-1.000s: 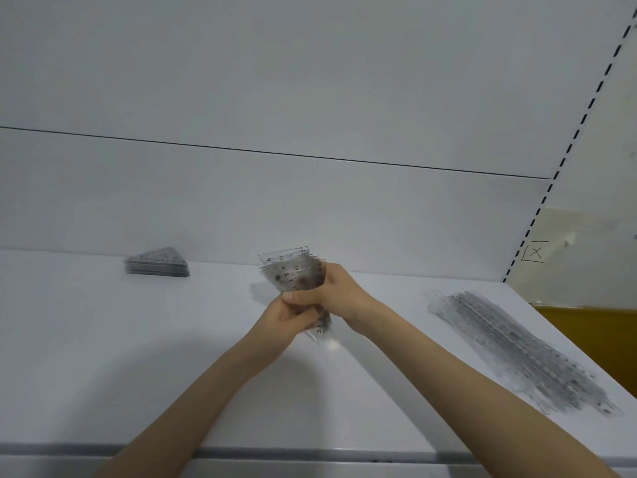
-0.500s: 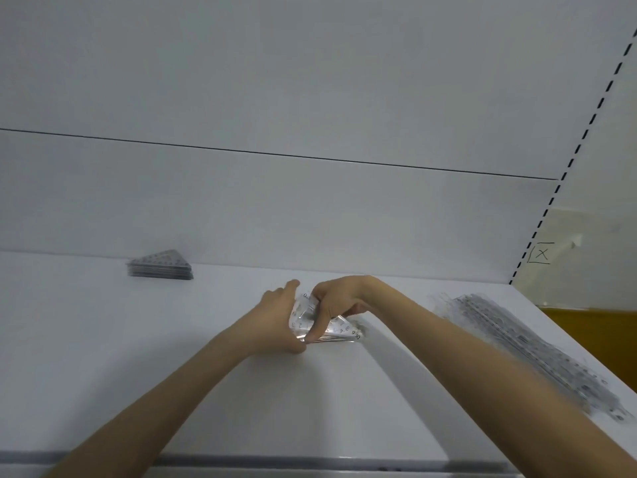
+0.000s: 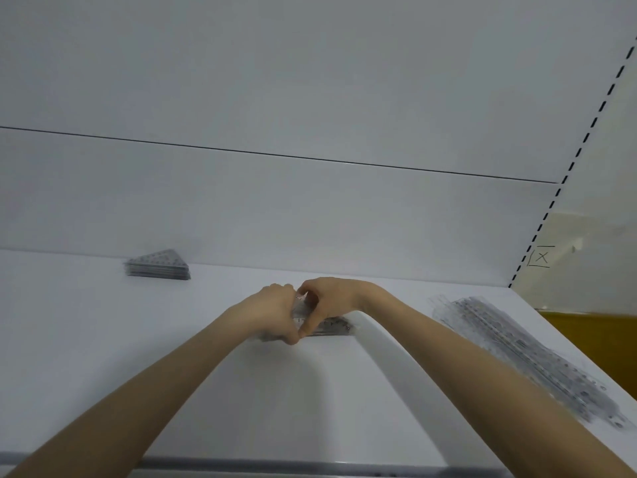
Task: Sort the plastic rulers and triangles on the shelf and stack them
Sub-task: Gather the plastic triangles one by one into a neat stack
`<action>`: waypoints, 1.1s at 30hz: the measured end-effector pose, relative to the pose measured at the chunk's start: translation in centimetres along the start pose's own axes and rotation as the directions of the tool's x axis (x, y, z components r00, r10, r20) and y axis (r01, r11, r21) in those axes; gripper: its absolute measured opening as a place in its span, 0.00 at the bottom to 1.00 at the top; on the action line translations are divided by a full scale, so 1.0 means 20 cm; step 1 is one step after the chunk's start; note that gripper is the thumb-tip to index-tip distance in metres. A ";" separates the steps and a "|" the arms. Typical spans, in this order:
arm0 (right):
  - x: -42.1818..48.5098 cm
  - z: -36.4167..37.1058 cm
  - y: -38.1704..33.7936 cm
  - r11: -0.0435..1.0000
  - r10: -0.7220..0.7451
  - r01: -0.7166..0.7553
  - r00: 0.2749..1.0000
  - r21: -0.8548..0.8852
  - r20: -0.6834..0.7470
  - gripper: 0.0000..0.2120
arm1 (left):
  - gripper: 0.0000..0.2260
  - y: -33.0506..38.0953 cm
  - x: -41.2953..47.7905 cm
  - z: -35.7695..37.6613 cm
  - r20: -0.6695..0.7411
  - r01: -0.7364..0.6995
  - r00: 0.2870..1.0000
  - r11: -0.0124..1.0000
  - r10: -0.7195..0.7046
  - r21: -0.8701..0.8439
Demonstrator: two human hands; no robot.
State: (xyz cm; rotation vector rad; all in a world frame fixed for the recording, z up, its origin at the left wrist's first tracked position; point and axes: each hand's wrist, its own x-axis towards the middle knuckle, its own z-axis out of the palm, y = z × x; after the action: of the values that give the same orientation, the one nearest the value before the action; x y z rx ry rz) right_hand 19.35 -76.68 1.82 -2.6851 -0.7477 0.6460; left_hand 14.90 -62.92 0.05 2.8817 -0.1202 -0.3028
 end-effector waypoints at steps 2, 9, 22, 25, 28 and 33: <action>-0.02 0.00 0.00 0.993 -0.007 0.005 1.000 -0.120 -0.019 0.35 | 0.20 -0.01 -0.02 -0.01 -0.021 0.030 0.999 0.999 -0.030 -0.022; 0.01 0.06 -0.03 0.967 -0.064 0.030 0.990 -0.253 -0.130 0.15 | 0.18 -0.02 -0.04 0.00 -0.074 0.028 0.997 0.999 -0.030 -0.025; -0.03 0.01 -0.05 0.920 -0.052 0.021 0.996 -0.392 -0.067 0.20 | 0.21 -0.08 -0.07 -0.02 -0.065 0.044 0.997 0.999 -0.046 -0.029; -0.03 0.01 -0.04 0.924 -0.063 0.023 0.994 -0.381 -0.091 0.15 | 0.21 -0.08 -0.06 -0.02 -0.068 0.018 0.997 1.000 -0.018 -0.001; -0.02 0.00 -0.05 0.926 -0.058 0.020 0.994 -0.377 -0.090 0.13 | 0.27 -0.08 -0.05 -0.02 -0.068 -0.002 0.998 0.999 0.004 0.033; -0.01 0.00 -0.03 0.923 -0.066 0.029 0.994 -0.383 -0.085 0.14 | 0.29 -0.09 -0.05 -0.02 -0.064 -0.008 0.998 1.000 0.009 0.010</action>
State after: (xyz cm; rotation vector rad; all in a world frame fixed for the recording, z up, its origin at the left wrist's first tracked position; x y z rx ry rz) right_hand 18.98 -76.35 2.19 -3.0083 -0.9989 0.3851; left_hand 14.18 -61.03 0.20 2.8960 -0.1227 -0.2088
